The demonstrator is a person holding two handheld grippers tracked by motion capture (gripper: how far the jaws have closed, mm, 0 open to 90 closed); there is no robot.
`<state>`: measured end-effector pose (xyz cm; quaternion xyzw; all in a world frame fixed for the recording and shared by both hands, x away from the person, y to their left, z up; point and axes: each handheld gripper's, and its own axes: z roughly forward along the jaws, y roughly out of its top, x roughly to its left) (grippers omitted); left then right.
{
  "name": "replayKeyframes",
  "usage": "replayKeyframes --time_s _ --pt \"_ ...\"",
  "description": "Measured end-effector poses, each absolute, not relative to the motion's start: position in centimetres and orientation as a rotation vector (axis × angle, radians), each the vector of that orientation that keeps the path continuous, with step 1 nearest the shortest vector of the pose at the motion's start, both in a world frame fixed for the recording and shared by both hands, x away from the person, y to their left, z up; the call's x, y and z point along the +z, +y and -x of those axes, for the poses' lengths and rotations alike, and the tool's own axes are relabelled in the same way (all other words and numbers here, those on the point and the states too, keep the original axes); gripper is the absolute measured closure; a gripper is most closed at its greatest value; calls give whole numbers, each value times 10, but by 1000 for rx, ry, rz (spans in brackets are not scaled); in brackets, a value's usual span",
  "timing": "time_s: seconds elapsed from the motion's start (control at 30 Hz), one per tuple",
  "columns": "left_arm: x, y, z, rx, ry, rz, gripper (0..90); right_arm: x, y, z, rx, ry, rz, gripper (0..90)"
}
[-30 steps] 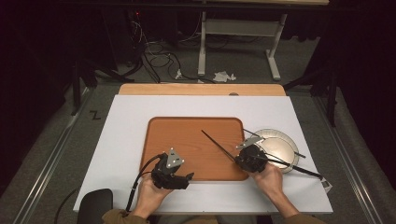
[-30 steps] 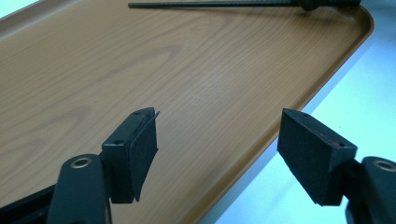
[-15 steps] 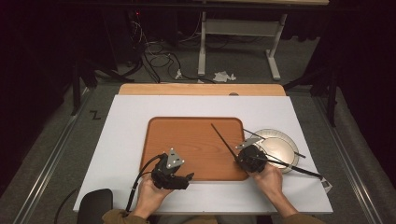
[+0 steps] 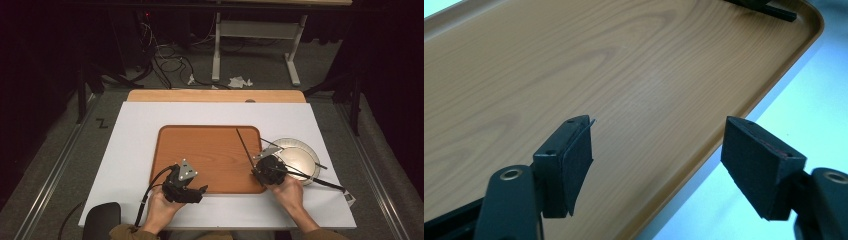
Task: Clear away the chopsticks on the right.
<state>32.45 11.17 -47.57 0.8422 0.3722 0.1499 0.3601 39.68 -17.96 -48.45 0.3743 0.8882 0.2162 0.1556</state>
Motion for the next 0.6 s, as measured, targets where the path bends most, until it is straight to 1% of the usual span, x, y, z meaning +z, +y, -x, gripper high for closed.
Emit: replayKeyframes --time_s 0.2,0.6 --pt "-476 112 -325 386 960 -2171 287 -470 -188 -389 726 2529 -1019 687" --pt "-476 112 -324 387 967 -2168 287 -441 -214 -381 861 2496 -940 659"
